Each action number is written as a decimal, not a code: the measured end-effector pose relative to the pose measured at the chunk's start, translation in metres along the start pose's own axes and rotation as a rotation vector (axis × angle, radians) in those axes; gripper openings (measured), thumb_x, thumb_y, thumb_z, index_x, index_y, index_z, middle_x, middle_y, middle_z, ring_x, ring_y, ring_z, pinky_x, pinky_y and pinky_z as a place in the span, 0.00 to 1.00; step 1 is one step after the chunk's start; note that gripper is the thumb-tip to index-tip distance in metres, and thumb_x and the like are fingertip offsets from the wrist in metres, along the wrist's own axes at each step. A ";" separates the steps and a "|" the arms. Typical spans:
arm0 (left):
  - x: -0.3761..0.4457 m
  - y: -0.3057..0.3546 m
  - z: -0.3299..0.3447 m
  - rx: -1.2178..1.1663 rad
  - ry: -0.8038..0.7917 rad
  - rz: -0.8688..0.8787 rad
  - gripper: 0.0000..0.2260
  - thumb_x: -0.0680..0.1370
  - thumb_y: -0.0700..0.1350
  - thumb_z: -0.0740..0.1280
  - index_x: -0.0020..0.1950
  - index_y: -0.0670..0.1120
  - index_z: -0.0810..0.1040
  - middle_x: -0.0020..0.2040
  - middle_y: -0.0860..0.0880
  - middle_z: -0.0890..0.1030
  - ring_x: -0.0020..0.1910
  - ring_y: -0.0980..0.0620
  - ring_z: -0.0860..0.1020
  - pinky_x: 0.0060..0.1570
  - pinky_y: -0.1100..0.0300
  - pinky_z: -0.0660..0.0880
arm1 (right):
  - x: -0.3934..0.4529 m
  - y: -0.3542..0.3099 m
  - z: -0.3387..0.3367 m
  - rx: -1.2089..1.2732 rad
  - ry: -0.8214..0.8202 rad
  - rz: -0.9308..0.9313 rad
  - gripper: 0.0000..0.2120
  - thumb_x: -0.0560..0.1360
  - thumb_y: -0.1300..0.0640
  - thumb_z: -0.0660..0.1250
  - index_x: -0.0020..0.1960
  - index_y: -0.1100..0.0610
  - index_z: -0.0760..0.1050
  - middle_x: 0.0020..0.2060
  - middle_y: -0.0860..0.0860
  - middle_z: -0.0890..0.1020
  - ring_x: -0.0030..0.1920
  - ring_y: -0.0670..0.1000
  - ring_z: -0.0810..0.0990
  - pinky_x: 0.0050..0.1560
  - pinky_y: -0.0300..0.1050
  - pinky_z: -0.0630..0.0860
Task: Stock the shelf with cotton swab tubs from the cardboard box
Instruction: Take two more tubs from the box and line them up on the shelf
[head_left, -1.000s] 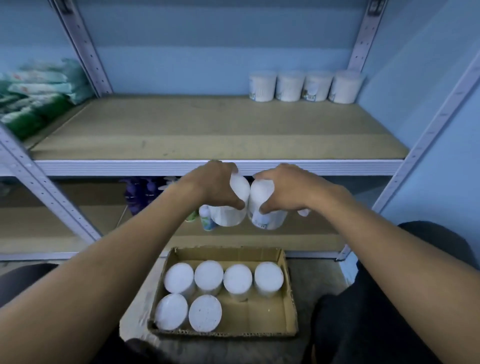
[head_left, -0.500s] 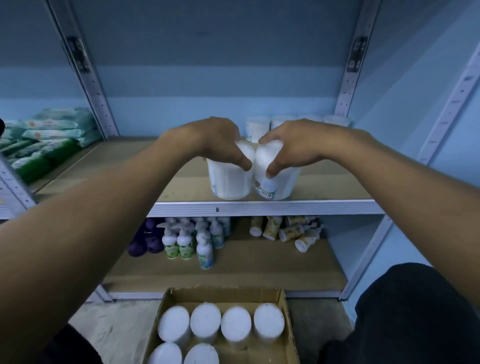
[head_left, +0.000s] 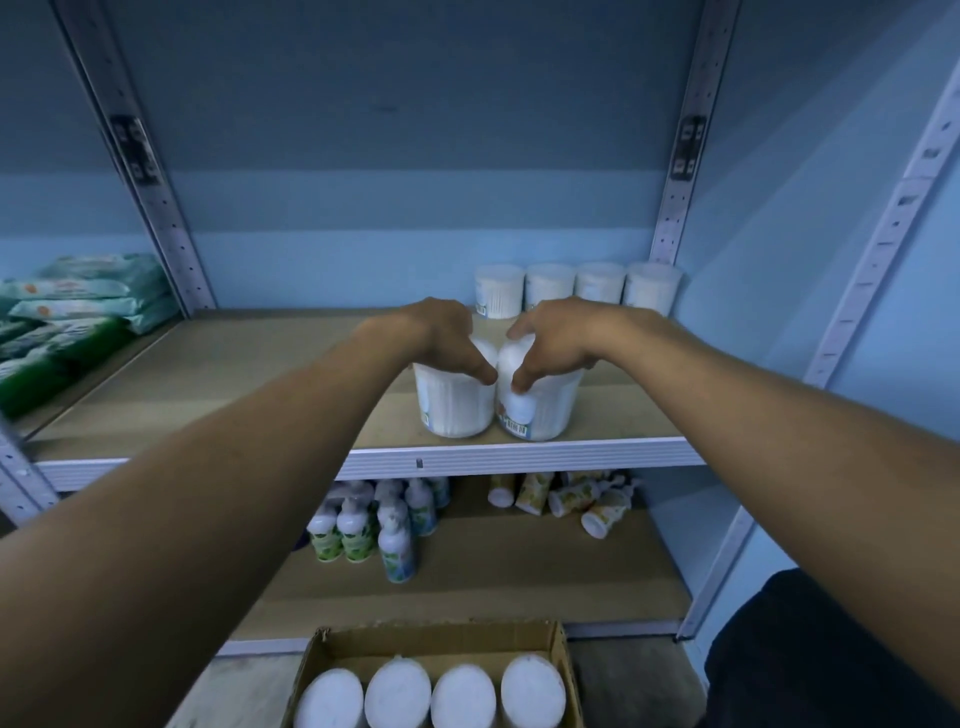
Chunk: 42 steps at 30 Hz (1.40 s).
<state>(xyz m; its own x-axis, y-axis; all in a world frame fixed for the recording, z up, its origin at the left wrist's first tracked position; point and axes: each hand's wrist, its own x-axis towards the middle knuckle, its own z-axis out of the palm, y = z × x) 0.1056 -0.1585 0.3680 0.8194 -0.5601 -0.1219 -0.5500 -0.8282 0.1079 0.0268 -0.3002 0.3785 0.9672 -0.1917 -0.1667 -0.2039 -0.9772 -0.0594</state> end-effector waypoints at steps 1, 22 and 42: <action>0.002 0.000 0.001 -0.003 -0.007 -0.001 0.35 0.69 0.63 0.72 0.72 0.49 0.70 0.68 0.48 0.74 0.64 0.46 0.74 0.62 0.50 0.74 | 0.000 0.000 0.001 -0.011 -0.001 -0.002 0.39 0.70 0.41 0.75 0.77 0.47 0.65 0.74 0.49 0.68 0.68 0.55 0.73 0.61 0.52 0.77; -0.003 -0.022 0.027 0.002 0.131 0.062 0.34 0.66 0.56 0.79 0.70 0.53 0.73 0.70 0.53 0.72 0.68 0.50 0.71 0.64 0.56 0.70 | 0.007 0.011 0.034 0.007 0.092 -0.017 0.44 0.63 0.50 0.82 0.75 0.46 0.68 0.71 0.50 0.71 0.67 0.55 0.74 0.60 0.50 0.75; 0.047 -0.068 0.036 -0.091 0.260 -0.045 0.30 0.69 0.52 0.78 0.70 0.51 0.76 0.68 0.50 0.76 0.66 0.48 0.74 0.58 0.58 0.71 | 0.082 -0.018 0.045 0.075 0.211 -0.098 0.27 0.68 0.61 0.76 0.67 0.54 0.76 0.63 0.58 0.77 0.59 0.59 0.79 0.53 0.50 0.79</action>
<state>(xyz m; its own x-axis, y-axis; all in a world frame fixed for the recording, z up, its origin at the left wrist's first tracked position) 0.1762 -0.1293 0.3198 0.8629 -0.4892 0.1271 -0.5053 -0.8399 0.1979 0.1033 -0.2944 0.3218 0.9915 -0.1190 0.0521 -0.1108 -0.9841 -0.1389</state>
